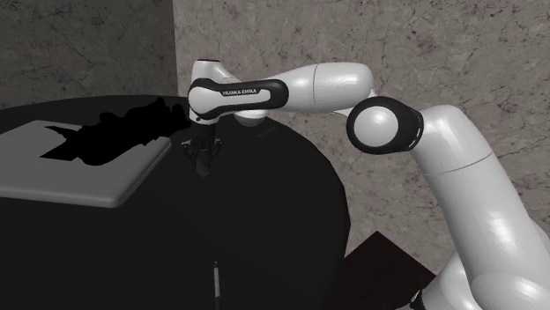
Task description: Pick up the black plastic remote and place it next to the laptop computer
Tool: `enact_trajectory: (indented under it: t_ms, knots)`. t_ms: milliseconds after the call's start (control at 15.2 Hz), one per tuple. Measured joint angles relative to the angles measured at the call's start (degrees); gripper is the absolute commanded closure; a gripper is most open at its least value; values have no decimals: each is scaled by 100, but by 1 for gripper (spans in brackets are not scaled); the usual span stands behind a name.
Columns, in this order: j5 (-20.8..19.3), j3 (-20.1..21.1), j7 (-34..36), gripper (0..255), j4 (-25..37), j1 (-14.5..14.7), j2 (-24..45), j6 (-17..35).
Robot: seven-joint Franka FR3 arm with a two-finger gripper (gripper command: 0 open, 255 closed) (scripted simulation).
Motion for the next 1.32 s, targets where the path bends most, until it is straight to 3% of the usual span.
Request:
enact_trajectory:
  t_ms: [396, 462, 858, 1320]
  knots:
    - [0, 1, 1, 255, -55, -9, -16, 42]
    - [0, 1, 1, 0, -55, -9, -16, 43]
    - [0, 1, 2, 0, -56, -9, -18, 44]
    - [43, 29, -38, 0, 390, 1, -180, -552]
